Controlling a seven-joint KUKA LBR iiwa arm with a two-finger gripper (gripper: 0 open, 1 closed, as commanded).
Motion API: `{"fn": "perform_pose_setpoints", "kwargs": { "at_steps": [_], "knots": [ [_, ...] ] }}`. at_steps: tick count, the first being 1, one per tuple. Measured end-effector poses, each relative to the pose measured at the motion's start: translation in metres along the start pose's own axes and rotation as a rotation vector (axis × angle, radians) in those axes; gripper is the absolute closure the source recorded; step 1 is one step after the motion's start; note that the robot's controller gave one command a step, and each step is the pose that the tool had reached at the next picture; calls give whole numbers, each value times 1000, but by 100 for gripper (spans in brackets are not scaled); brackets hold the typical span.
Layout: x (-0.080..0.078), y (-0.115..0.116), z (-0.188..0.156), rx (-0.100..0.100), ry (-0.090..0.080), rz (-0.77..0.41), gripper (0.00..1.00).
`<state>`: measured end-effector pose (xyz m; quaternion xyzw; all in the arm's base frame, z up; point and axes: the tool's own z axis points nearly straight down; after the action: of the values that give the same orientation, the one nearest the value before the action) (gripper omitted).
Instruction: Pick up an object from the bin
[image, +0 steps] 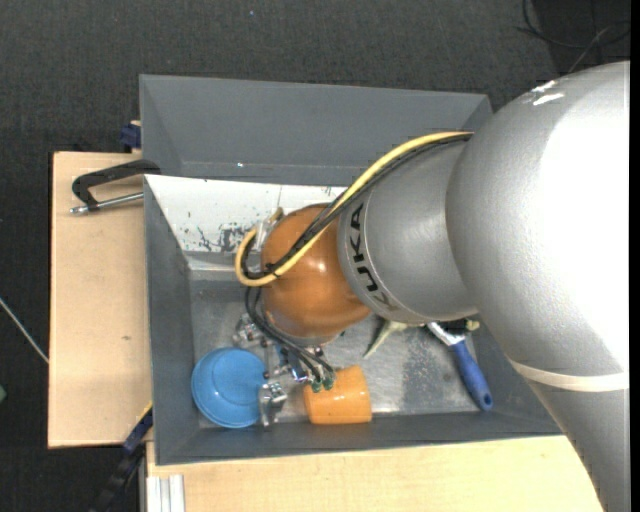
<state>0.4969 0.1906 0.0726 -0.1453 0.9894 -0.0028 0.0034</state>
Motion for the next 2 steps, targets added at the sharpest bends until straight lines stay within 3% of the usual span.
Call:
{"fn": "perform_pose_setpoints", "kwargs": {
  "at_steps": [1,2],
  "knots": [
    [0,0,0,-1,1,3,100],
    [-17,-12,-88,-7,-6,-708,100]
  ]
}}
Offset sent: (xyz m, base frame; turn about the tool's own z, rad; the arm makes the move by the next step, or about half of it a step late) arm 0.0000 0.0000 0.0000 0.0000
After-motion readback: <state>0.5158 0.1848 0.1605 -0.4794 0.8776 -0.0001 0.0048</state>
